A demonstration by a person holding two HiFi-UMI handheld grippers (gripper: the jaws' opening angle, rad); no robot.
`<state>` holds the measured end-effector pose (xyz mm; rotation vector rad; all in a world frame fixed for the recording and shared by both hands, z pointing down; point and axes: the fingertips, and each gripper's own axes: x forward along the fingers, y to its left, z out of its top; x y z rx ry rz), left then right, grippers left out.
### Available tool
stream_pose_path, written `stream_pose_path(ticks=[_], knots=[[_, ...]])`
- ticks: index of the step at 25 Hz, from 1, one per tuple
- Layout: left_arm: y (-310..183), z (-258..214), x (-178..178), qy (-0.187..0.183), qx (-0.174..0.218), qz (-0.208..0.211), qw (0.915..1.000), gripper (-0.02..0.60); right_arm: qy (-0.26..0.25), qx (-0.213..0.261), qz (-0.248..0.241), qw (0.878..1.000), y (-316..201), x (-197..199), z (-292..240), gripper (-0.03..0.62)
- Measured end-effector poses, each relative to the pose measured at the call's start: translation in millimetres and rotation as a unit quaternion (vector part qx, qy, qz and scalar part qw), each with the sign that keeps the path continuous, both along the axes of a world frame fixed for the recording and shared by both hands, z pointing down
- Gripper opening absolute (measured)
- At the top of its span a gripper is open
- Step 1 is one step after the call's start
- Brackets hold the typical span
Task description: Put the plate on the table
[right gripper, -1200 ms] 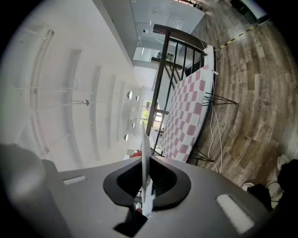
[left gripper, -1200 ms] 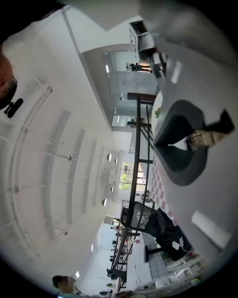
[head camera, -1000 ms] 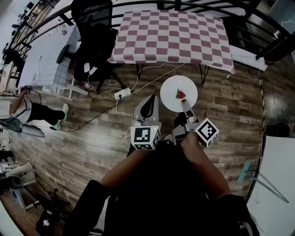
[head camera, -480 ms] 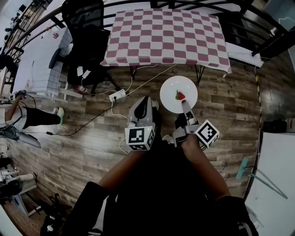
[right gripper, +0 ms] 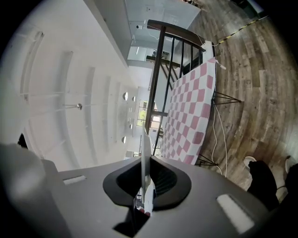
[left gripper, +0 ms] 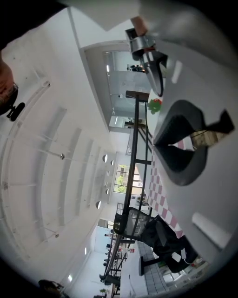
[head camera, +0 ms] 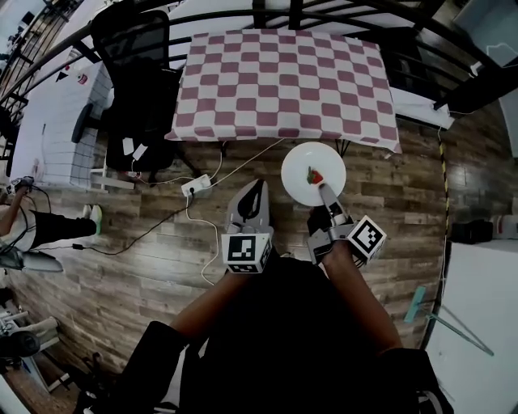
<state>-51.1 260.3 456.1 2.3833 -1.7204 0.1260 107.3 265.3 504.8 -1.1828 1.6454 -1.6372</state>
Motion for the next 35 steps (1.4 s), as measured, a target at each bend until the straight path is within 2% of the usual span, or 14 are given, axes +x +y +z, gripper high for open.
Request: stream_pose_path(ticks=[8, 16, 21, 27, 35], knots=[[-86, -11, -26, 0.009, 0.004, -0.008, 0.9999, 0.009, -0.003, -0.001, -0.001, 1.0, -88, -19, -9, 0.018], [-166, -10, -42, 0.021, 0.001, 0.021, 0.9996, 0.009, 0.014, -0.018, 0.036, 0.999, -154, -34, -6, 0.017], [-207, -10, -57, 0.033, 0.0, 0.037, 0.9988, 0.009, 0.002, -0.017, 0.049, 0.999, -196, -54, -7, 0.017], [-242, 3, -77, 0.025, 0.004, 0.033, 0.9991, 0.009, -0.002, -0.018, 0.055, 0.998, -219, -73, -2, 0.017], [-253, 1, -93, 0.039, 0.004, 0.012, 0.9991, 0.009, 0.003, -0.013, 0.032, 0.999, -230, -86, 1, 0.017]])
